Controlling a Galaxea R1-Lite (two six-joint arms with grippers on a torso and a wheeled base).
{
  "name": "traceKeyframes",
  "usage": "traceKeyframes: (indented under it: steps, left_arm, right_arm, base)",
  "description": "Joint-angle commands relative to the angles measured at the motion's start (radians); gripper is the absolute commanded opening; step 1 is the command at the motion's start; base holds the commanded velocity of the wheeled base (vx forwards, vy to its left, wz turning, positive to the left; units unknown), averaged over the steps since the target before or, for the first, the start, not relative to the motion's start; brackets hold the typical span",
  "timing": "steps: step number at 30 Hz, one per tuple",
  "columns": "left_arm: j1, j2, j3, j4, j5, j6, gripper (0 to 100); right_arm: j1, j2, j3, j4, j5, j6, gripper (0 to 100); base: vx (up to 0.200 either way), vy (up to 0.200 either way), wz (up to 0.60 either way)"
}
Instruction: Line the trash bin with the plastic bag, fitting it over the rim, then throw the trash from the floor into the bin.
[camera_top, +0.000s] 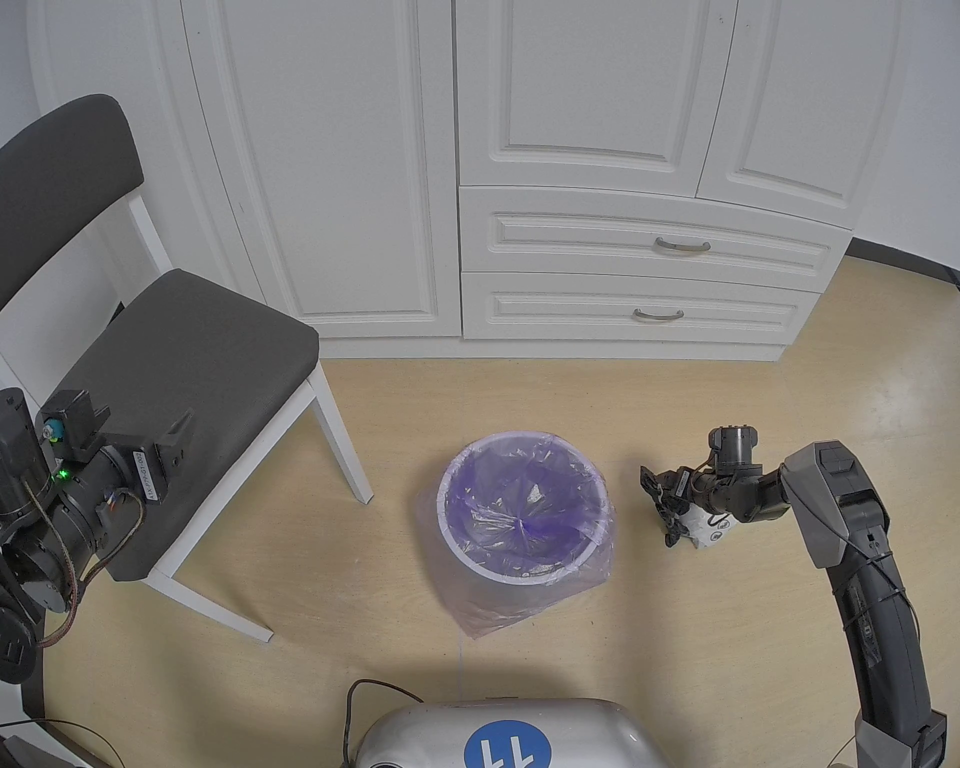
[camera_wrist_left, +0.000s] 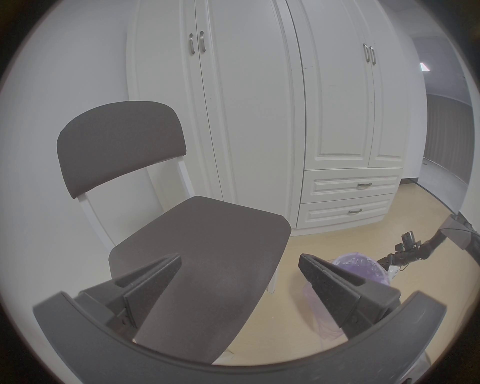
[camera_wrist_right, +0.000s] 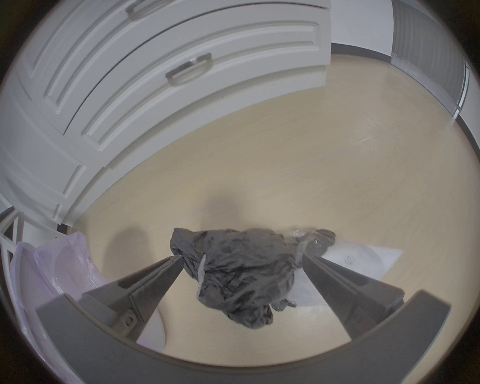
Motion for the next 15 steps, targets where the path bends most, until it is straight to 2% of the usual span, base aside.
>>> traceKeyframes:
  steps: [1, 9, 15]
  left_arm:
    - [-0.003, 0.005, 0.002, 0.000, 0.001, -0.001, 100]
    - [-0.003, 0.007, 0.007, 0.000, 0.001, 0.004, 100]
    - [-0.004, 0.010, 0.008, 0.000, 0.001, 0.006, 100]
  right_arm:
    - [-0.010, 0.027, 0.000, -0.018, 0.001, -0.017, 100]
    - [-0.005, 0.066, 0.000, -0.032, 0.004, -0.083, 100]
    - [0.001, 0.081, 0.000, -0.095, 0.006, -0.090, 100]
  base:
    - [0.000, 0.000, 0.00]
    - [0.000, 0.000, 0.00]
    - [0.000, 0.000, 0.00]
